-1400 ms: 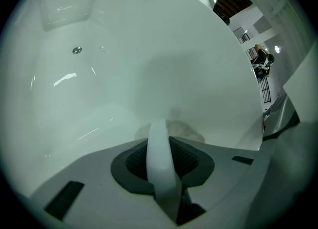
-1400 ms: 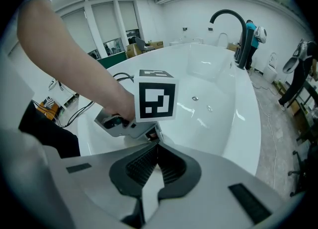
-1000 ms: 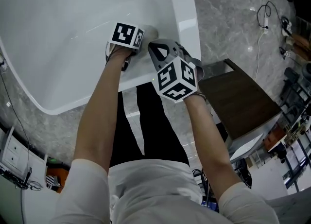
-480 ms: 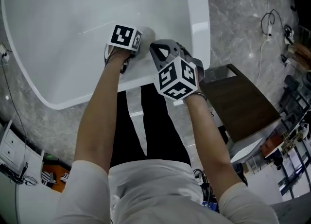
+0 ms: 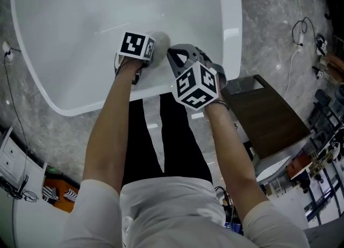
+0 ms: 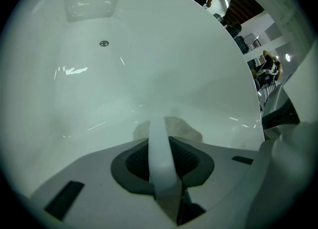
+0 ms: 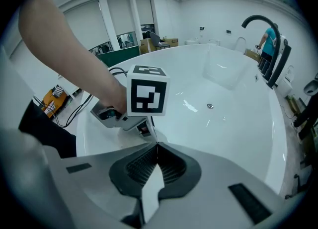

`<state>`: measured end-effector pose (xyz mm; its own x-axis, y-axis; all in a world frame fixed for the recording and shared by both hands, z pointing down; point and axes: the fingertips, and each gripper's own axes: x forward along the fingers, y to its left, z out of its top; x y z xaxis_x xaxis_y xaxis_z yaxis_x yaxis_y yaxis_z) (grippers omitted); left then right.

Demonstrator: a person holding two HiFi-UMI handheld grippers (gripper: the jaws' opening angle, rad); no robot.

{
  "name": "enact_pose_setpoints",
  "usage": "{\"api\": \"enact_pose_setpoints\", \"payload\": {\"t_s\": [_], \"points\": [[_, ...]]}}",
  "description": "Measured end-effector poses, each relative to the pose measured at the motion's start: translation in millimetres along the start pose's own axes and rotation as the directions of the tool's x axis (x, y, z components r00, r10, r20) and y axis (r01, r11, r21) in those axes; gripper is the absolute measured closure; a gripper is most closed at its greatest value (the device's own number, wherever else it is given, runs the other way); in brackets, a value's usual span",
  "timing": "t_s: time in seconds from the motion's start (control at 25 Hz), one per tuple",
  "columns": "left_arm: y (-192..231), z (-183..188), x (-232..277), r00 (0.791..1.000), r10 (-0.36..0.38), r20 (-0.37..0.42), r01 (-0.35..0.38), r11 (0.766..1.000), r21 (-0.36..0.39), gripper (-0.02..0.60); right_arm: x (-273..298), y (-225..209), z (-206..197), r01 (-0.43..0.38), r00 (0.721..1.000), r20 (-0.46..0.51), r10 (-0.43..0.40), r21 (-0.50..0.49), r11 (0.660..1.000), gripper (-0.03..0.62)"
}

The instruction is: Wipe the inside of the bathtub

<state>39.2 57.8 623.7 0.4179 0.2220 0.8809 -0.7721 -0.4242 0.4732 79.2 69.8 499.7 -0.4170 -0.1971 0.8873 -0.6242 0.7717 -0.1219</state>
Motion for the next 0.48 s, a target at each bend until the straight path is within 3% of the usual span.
{"api": "enact_pose_setpoints", "payload": {"t_s": [0.48], "points": [[32.5,-23.2,-25.7,1.000,0.017,0.020,-0.017,1.000,-0.014,0.489,25.2,23.9,24.0,-0.036,0.999,-0.012,0.036,-0.043,0.998,0.576]]}}
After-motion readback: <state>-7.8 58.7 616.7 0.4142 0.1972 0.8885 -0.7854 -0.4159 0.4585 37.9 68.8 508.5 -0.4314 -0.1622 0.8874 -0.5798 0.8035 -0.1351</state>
